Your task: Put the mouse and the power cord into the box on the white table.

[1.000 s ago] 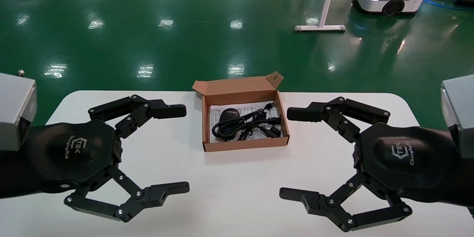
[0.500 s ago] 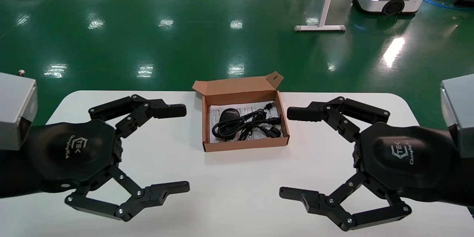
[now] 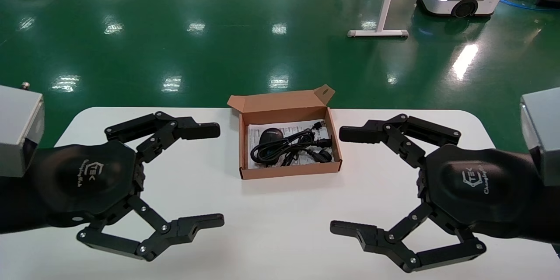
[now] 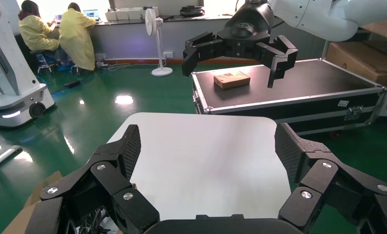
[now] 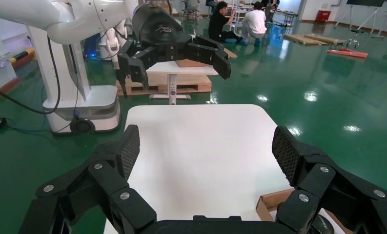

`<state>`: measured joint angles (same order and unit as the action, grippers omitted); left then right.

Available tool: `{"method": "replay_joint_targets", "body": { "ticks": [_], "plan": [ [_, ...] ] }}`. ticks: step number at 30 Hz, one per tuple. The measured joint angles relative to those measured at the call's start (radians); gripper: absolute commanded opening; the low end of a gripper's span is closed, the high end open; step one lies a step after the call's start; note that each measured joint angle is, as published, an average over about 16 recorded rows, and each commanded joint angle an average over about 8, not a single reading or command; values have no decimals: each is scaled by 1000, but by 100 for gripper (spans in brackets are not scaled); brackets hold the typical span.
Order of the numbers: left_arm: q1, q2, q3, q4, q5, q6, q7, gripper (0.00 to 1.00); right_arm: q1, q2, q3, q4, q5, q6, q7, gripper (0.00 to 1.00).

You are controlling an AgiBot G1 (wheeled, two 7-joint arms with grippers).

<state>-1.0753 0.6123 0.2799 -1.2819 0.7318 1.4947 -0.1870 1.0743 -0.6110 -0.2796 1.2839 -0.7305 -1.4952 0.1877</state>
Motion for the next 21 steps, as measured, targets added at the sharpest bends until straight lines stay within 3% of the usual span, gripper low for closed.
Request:
{"method": "replay_joint_targets", "body": {
  "ticks": [21],
  "plan": [
    [0, 0, 0, 0, 0, 0, 0, 100, 0, 0, 0, 0, 0, 0, 0, 100]
  ]
}}
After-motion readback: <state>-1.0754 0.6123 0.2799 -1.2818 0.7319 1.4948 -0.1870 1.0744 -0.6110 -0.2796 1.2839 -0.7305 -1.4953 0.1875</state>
